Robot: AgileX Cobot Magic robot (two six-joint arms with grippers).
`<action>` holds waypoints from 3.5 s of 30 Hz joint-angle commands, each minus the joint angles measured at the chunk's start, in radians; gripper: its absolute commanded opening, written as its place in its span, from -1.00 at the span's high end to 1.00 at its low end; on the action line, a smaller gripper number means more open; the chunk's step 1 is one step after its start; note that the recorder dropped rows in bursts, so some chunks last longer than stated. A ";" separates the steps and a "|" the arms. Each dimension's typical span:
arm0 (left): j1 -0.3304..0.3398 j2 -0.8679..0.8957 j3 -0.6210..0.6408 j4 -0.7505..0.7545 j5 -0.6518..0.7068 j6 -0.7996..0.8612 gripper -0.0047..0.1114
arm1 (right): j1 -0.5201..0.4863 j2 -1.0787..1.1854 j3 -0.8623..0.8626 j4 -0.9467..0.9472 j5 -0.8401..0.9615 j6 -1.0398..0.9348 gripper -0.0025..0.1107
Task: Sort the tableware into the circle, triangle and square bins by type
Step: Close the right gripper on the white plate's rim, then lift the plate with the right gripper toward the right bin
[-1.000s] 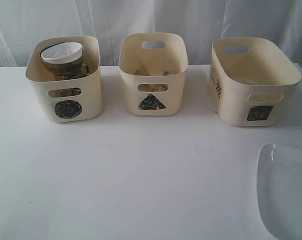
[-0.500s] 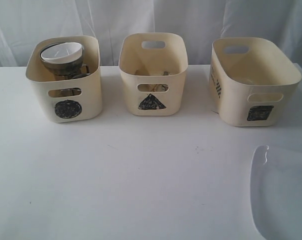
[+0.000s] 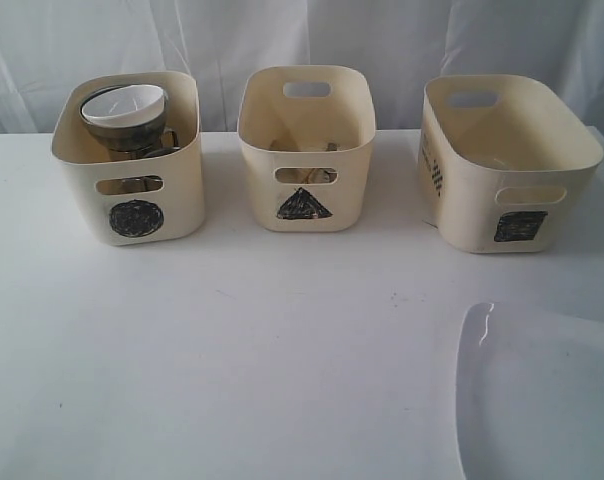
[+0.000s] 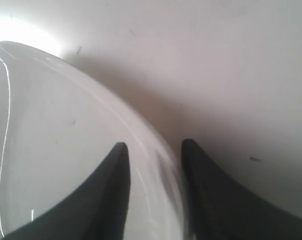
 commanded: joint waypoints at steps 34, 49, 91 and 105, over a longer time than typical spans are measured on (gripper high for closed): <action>-0.006 -0.004 0.003 -0.004 0.000 -0.003 0.92 | 0.156 -0.225 0.022 0.096 -0.002 0.140 0.96; -0.006 -0.004 0.003 -0.004 0.000 -0.003 0.92 | 0.193 -0.323 0.022 0.104 0.072 0.149 0.96; -0.006 -0.004 0.003 -0.004 0.000 -0.003 0.92 | 0.318 -0.495 0.022 0.276 0.115 0.235 0.96; -0.006 -0.004 0.003 -0.004 0.000 -0.003 0.92 | 0.339 -0.593 0.022 0.471 0.115 0.262 0.96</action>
